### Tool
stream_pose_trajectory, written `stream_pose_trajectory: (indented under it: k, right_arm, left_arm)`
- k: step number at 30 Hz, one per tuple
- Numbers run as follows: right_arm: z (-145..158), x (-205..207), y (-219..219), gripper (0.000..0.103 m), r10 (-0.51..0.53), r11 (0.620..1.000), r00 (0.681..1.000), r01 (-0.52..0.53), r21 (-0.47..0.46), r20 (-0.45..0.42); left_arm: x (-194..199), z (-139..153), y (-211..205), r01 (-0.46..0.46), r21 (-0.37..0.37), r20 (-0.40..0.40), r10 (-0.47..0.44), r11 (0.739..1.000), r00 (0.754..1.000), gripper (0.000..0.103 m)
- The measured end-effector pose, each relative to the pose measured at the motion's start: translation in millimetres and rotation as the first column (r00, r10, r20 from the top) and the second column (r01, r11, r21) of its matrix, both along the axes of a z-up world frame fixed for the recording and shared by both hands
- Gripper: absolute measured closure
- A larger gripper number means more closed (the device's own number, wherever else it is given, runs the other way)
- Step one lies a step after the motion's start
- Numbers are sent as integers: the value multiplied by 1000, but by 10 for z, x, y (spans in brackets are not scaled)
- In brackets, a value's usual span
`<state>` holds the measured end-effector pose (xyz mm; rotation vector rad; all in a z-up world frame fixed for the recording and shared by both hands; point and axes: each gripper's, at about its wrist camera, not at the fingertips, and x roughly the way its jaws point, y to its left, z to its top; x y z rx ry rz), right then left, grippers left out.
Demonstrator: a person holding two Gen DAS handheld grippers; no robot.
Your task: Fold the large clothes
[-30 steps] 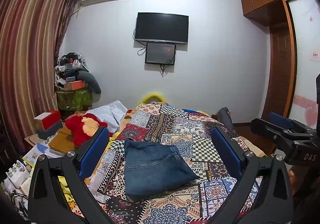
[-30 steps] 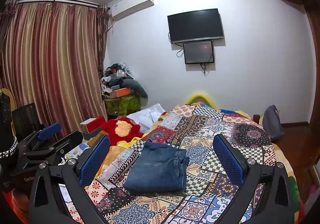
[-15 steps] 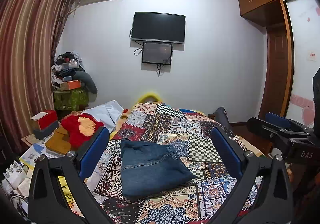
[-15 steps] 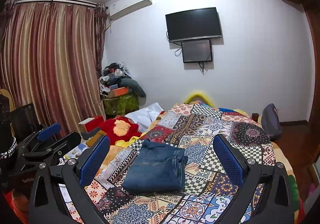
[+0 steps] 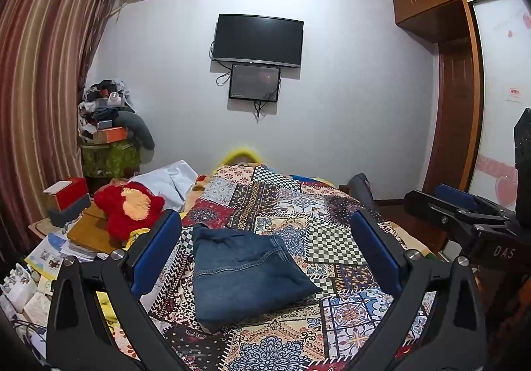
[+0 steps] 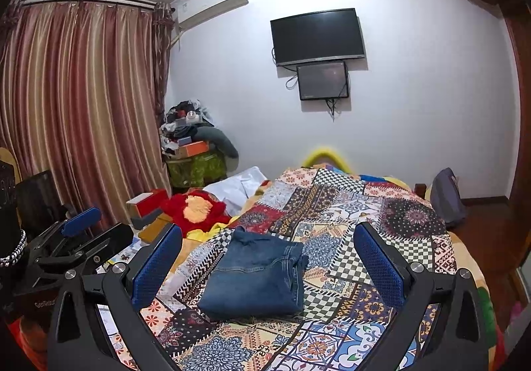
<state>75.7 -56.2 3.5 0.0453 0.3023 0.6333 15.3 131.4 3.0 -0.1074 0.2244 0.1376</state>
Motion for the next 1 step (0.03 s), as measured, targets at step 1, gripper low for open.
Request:
stream_pose_trajectory:
  k: [1]
  right_arm:
    - [-3, 8, 0, 0, -1, 1000, 1000, 1, 0, -1]
  left_arm:
    - [12, -4, 2, 0, 3, -3, 0, 1000, 1000, 0]
